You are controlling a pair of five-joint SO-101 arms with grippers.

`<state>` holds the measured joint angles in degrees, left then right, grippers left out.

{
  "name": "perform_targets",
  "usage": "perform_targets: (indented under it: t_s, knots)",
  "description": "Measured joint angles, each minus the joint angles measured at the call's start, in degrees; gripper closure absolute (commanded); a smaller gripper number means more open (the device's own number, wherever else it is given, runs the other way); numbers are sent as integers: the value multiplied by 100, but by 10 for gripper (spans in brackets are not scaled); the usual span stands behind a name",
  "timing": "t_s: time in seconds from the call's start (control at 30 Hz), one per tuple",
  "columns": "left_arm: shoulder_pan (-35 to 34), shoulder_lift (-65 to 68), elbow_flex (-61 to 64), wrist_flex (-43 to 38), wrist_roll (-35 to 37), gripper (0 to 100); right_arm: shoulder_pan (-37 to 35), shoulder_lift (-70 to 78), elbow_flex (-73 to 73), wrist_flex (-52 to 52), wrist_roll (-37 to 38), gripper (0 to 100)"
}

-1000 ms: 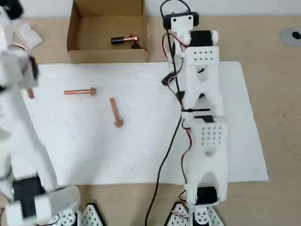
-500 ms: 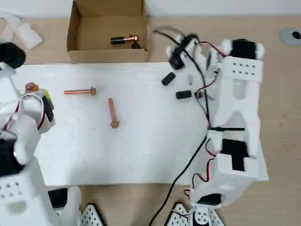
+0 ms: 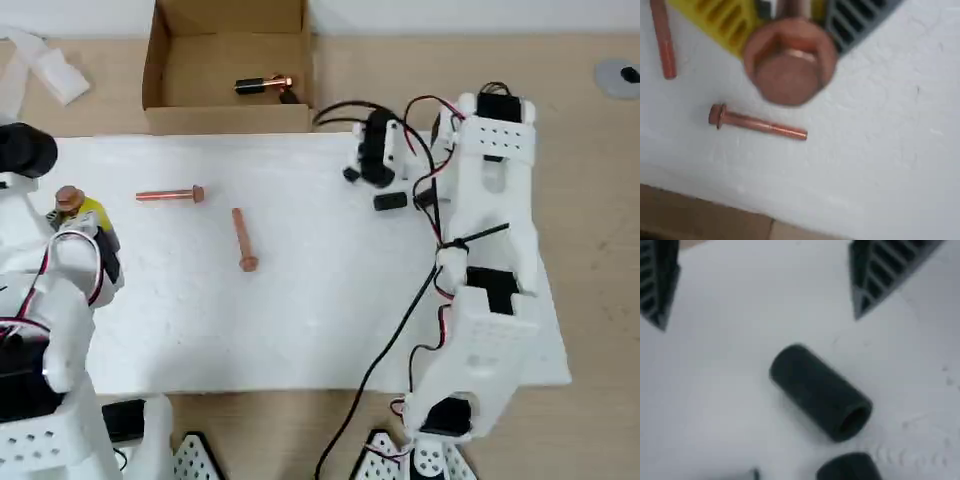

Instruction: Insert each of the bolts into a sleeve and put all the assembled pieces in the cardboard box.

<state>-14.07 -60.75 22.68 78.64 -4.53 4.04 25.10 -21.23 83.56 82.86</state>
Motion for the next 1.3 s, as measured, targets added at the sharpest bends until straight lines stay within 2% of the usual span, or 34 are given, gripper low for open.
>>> perform_targets:
  t_s: [0.23, 0.43, 0.87, 0.93, 1.1, 1.3]
  knots:
    - [0, -18, 44, 0, 0, 991, -18, 431, 0, -378, 677, 720]
    - [0, -18, 44, 0, 0, 994, -18, 897, 0, -677, 738, 720]
    - [0, -18, 44, 88, 0, 994, -18, 1574, -396, -659, 1178, 724]
    - [0, -18, 44, 88, 0, 994, -18, 1732, -624, -545, 1213, 764]
    - [0, -18, 44, 88, 0, 994, -44, 2251, -1574, -26, 1222, 965]
    - [0, -18, 44, 88, 0, 994, -88, 2822, -2664, 686, 1222, 984]
